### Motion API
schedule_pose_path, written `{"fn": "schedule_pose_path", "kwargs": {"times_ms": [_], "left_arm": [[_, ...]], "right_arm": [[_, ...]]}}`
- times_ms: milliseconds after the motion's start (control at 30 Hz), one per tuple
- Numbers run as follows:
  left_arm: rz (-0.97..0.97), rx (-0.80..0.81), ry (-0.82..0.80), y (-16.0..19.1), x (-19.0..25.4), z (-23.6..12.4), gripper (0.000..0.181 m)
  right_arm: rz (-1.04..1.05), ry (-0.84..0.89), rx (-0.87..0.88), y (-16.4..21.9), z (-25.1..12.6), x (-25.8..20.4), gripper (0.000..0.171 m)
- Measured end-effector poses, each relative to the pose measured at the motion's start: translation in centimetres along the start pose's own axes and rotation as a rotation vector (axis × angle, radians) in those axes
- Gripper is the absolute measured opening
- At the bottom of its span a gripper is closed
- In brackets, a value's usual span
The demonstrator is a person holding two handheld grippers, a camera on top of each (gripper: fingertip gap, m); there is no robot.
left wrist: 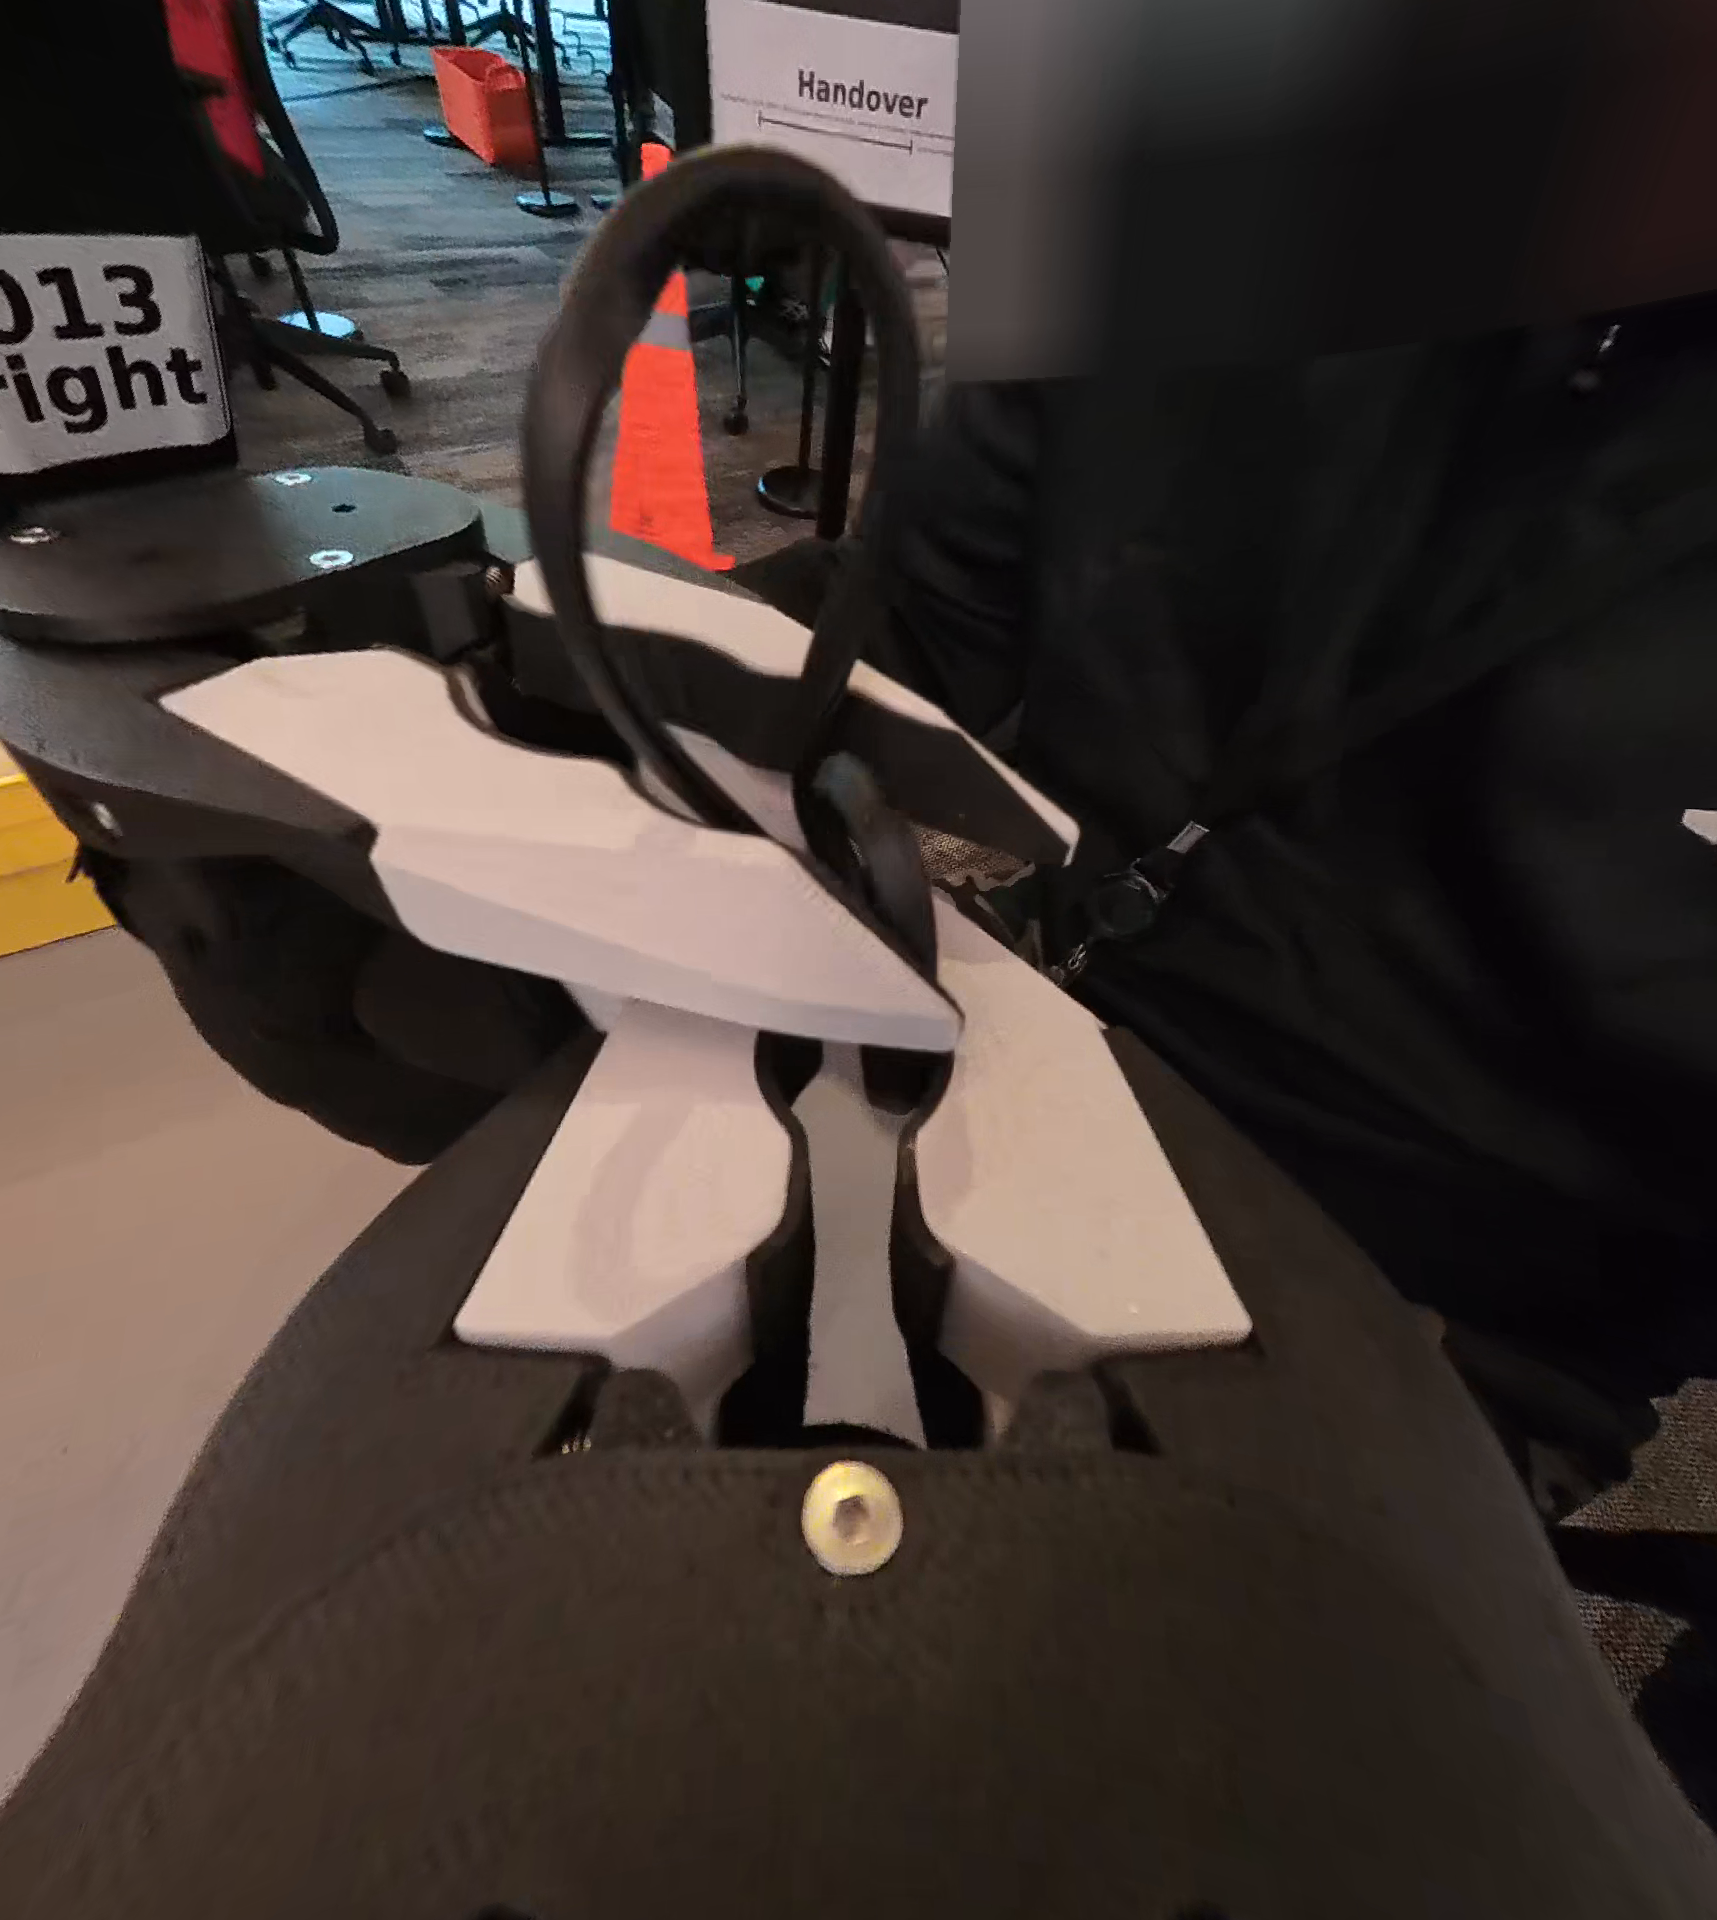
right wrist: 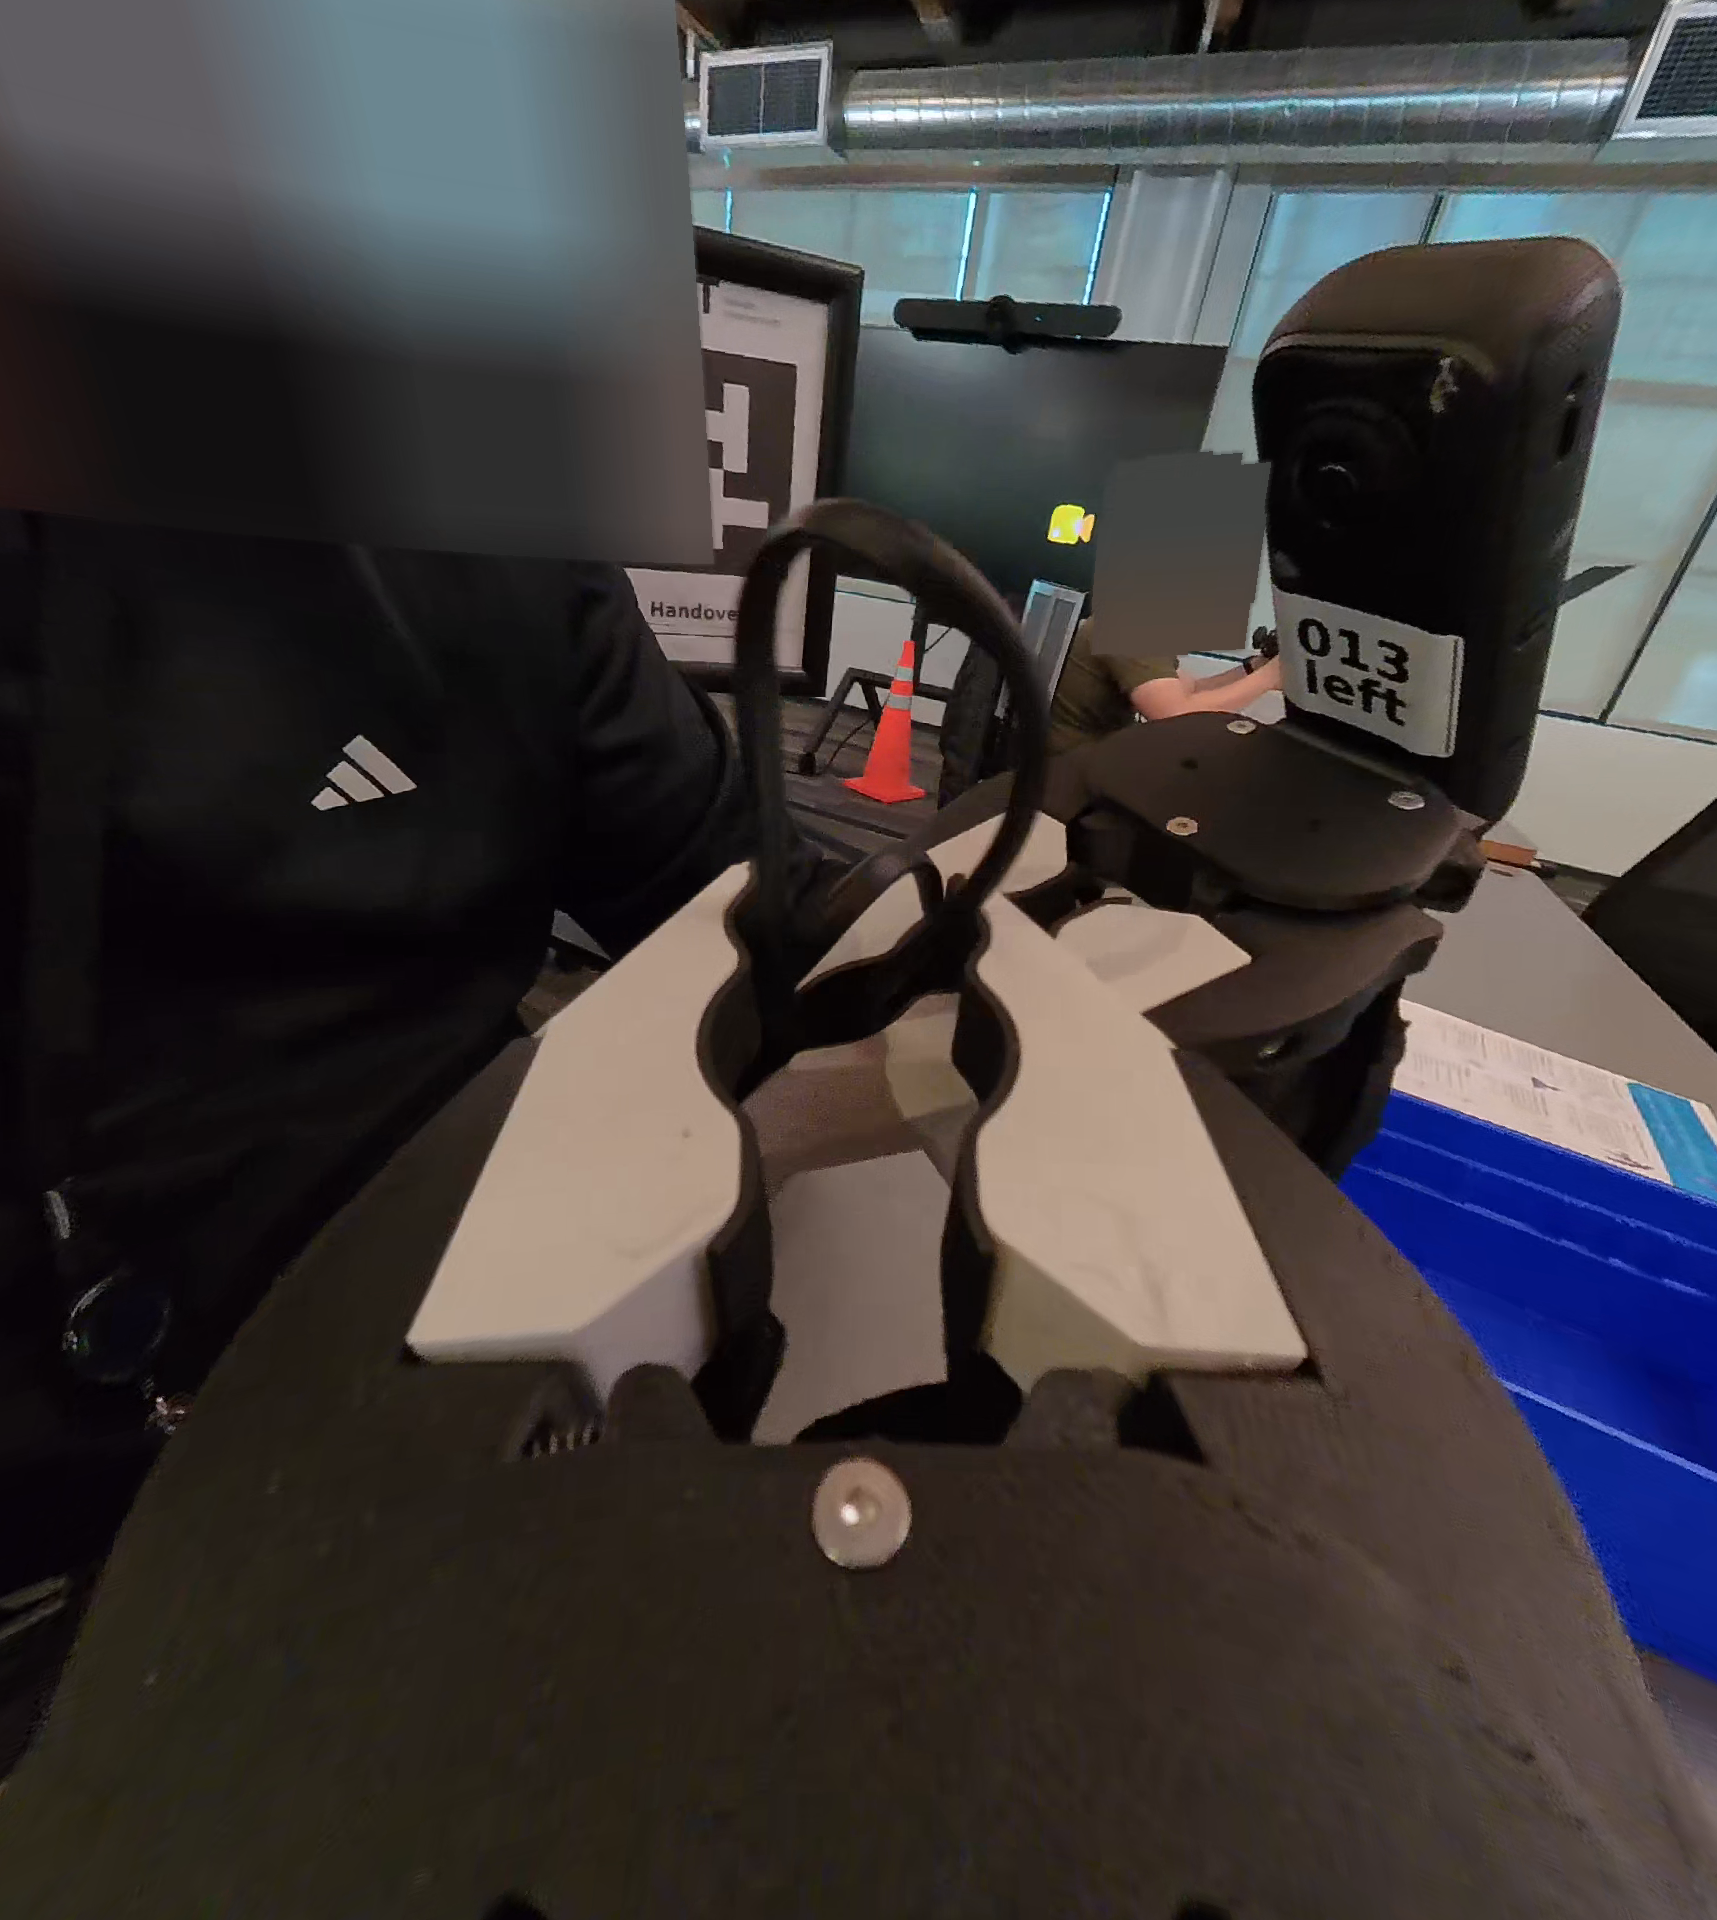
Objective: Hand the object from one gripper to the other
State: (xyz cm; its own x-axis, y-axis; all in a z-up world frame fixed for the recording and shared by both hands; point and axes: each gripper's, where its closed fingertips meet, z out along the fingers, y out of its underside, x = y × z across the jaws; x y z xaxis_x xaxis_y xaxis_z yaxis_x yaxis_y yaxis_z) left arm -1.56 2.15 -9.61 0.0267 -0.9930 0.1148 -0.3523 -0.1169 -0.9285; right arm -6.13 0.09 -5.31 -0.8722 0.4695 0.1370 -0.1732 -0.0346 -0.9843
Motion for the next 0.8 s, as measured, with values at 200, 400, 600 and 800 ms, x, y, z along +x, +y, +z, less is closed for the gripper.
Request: {"fn": "schedule_pose_path", "kwargs": {"times_ms": [200, 400, 600, 800], "left_arm": [[-0.016, -0.002, -0.022, 0.3, -0.7, 0.0, 0.003], [-0.052, 0.027, -0.180, 0.0, -3.5, -1.7, 0.015], [-0.058, 0.047, -0.492, -0.6, -7.9, -5.0, 0.083], [0.034, 0.013, -0.685, -1.2, -10.3, -4.4, 0.085]], "right_arm": [[-0.034, 0.070, -0.019, 0.1, -0.6, 1.2, 0.003], [-0.052, 0.242, -0.047, -0.5, -2.3, 3.8, 0.001], [-0.086, 0.488, -0.084, -1.5, -5.7, 7.0, 0.001], [-0.070, 0.563, -0.117, -1.1, -5.9, 8.2, 0.001]]}}
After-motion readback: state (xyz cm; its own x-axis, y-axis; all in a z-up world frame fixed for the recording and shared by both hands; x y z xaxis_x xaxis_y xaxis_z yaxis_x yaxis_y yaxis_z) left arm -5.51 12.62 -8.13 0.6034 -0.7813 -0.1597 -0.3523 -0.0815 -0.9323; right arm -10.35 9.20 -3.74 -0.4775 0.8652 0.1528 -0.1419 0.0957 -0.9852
